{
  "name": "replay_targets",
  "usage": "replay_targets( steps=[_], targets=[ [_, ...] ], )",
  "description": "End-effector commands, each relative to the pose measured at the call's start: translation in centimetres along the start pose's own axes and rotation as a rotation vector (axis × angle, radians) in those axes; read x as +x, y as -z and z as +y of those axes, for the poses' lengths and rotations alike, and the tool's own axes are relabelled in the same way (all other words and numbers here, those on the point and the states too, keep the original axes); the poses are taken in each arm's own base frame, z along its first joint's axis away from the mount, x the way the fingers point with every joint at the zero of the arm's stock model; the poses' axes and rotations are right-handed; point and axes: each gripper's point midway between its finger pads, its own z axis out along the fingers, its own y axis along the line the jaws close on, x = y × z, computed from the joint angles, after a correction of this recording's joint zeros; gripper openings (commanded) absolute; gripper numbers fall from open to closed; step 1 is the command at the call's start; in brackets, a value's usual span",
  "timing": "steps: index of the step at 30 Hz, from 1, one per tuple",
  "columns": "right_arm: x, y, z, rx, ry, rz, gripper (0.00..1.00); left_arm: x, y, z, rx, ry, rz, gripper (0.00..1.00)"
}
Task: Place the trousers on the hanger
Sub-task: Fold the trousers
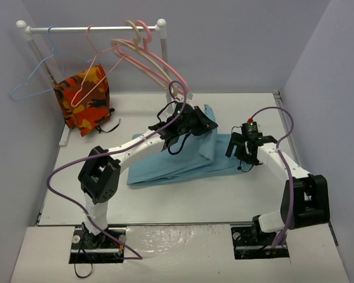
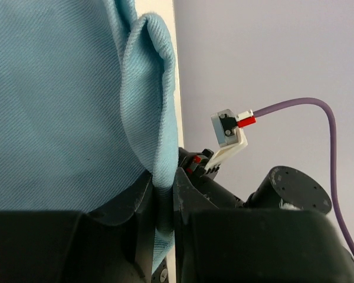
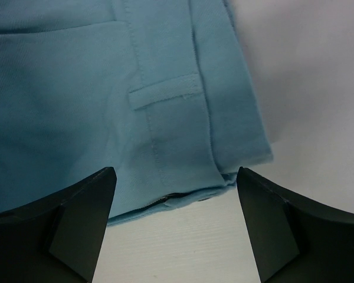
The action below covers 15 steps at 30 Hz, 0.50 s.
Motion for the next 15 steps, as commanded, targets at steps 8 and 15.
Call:
replay_targets(
  steps=[8, 15],
  targets=[
    [-0.8, -1.8, 3.9, -0.060, 0.046, -0.095, 0.13, -1.3, 2.0, -6.6, 0.180, -0.044, -0.037, 0.00],
    [6.2, -6.3, 3.8, -0.104, -0.020, 0.131, 0.03, -1.5, 1.8, -7.3, 0.196, -0.045, -0.034, 0.00]
  ],
)
